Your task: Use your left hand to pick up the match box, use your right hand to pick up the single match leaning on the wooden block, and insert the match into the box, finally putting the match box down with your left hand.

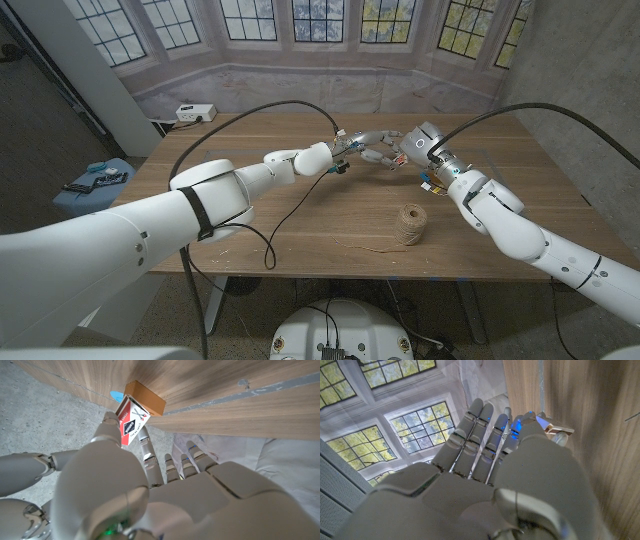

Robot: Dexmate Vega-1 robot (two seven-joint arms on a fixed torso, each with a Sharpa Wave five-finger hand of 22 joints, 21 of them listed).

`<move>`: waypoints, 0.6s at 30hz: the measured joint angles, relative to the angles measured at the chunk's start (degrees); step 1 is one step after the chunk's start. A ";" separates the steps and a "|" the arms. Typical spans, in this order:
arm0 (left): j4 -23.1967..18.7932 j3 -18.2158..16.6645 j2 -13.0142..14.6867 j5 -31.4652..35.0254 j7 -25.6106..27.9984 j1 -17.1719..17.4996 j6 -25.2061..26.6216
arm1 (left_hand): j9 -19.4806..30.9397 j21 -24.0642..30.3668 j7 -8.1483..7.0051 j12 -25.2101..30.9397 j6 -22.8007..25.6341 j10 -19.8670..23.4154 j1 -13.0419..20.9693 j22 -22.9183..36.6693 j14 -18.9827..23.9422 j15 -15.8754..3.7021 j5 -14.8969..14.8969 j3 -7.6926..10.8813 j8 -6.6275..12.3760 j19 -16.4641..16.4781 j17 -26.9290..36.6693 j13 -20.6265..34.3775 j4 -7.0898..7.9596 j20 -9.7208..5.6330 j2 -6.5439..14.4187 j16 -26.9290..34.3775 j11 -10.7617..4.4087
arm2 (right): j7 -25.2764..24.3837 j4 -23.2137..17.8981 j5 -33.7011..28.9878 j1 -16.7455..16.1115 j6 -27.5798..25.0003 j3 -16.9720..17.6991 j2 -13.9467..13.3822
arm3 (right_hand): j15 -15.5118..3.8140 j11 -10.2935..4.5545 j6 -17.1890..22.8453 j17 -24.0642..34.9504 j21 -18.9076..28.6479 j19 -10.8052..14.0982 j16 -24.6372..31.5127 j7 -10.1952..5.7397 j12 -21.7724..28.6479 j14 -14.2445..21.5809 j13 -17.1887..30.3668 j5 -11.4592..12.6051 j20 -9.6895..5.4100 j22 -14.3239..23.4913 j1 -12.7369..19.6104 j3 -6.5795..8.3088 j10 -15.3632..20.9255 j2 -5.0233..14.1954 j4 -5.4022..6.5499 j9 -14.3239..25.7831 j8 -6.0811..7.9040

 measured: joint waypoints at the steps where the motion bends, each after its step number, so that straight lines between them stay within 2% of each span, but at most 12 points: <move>1: 0.00 0.05 -0.03 -0.06 0.03 -0.02 0.02 | 0.00 0.00 0.00 0.00 0.00 0.00 0.00 0.00 0.00 0.00 0.00 0.00 0.00 0.00 0.00 0.00 0.00 0.00 0.00 0.00 0.00 | 0.00 0.02 0.07 0.01 0.00 -0.01 0.01 | 0.00 0.00 0.00 0.00 0.00 0.00 0.00 0.00 0.00 0.00 0.00 0.00 0.00 0.00 0.00 0.00 0.00 0.00 0.00 0.00 0.00; 18: -0.05 0.44 -0.19 -0.09 0.65 -0.07 -0.48 | 0.00 0.00 0.00 0.00 0.00 0.00 0.00 0.00 0.00 0.00 0.00 0.00 0.00 -0.21 0.00 0.00 0.00 0.21 0.00 0.00 0.00 | -0.86 0.17 1.04 -0.42 -0.35 0.10 -0.65 | 0.00 -0.02 1.47 0.26 -0.50 0.00 0.28 -0.20 0.45 0.00 0.00 0.28 0.00 0.01 0.00 0.00 0.64 0.00 0.00 0.18 0.45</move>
